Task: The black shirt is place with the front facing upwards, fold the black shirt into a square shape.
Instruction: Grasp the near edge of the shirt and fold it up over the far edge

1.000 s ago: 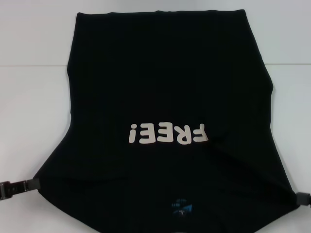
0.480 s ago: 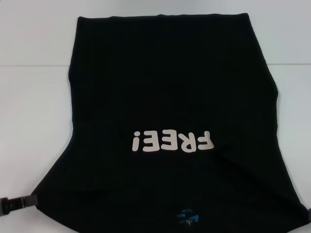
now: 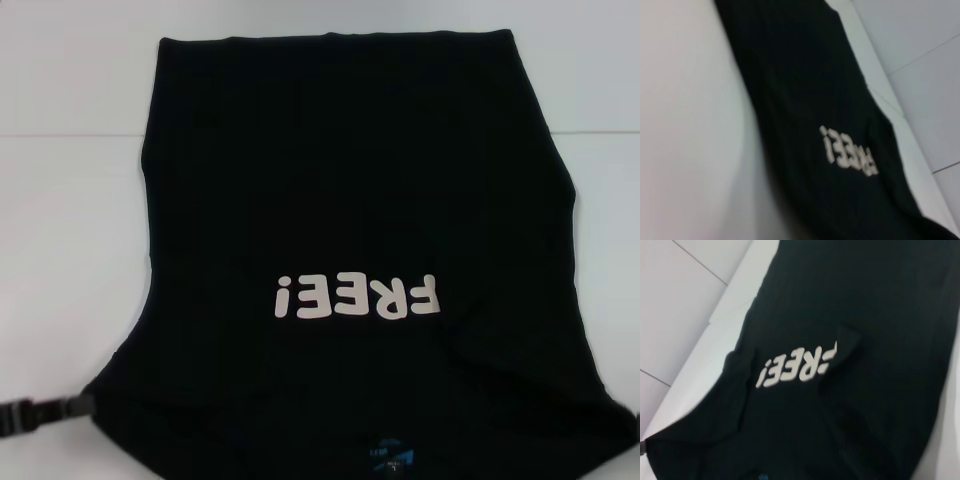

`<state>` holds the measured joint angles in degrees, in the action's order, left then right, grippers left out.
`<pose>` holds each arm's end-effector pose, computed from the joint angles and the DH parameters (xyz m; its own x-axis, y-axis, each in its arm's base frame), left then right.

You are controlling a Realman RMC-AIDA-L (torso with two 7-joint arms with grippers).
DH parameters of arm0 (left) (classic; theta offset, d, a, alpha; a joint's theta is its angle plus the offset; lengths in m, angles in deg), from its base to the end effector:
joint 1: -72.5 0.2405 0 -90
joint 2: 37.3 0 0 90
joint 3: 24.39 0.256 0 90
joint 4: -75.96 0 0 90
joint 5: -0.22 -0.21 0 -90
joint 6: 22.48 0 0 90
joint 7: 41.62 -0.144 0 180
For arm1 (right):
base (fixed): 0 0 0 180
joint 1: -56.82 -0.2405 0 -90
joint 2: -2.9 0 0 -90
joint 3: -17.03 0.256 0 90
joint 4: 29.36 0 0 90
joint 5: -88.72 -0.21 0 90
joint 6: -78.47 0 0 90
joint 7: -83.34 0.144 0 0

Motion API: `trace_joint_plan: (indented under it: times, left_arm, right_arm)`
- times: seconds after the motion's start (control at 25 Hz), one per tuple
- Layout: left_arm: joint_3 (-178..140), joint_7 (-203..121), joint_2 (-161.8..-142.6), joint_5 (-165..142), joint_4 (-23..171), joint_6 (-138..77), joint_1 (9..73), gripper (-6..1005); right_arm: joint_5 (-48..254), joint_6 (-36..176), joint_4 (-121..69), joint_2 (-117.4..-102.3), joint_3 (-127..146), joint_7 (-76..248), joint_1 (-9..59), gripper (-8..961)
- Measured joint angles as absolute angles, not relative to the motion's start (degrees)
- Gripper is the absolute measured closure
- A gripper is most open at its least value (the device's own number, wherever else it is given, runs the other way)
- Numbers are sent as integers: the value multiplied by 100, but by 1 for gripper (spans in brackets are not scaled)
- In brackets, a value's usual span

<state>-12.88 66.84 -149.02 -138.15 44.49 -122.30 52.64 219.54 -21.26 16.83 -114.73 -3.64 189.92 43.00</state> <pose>-0.3741 0.2347 0.0551 0.1542 0.8616 0.4836 0.9558 -0.2542 0.1481 0.3708 0.2201 0.0554 0.2865 -0.8167 -0.5009 -0.9415 -0.3368 0.0106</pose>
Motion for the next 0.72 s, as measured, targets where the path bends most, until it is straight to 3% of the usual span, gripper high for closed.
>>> trace_joint_plan:
  times: [0.24, 0.36, 0.72]
  left_arm:
    - [-1635, 6776, -14862, -13792, 4661, -11908, 4482, 999]
    - [-1818, 6951, -14850, -13707, 4670, -11575, 3948, 999]
    - [-1875, 7080, -14767, -12878, 5083, -10263, 3172, 999]
  right_arm:
    - [21959, -2093, 1661, -11362, -246, 19186, 3664, 944]
    - [21963, -2004, 1660, -11252, -245, 19376, 3279, 943]
    - [21968, -848, 1248, -10817, -411, 19853, 2054, 943]
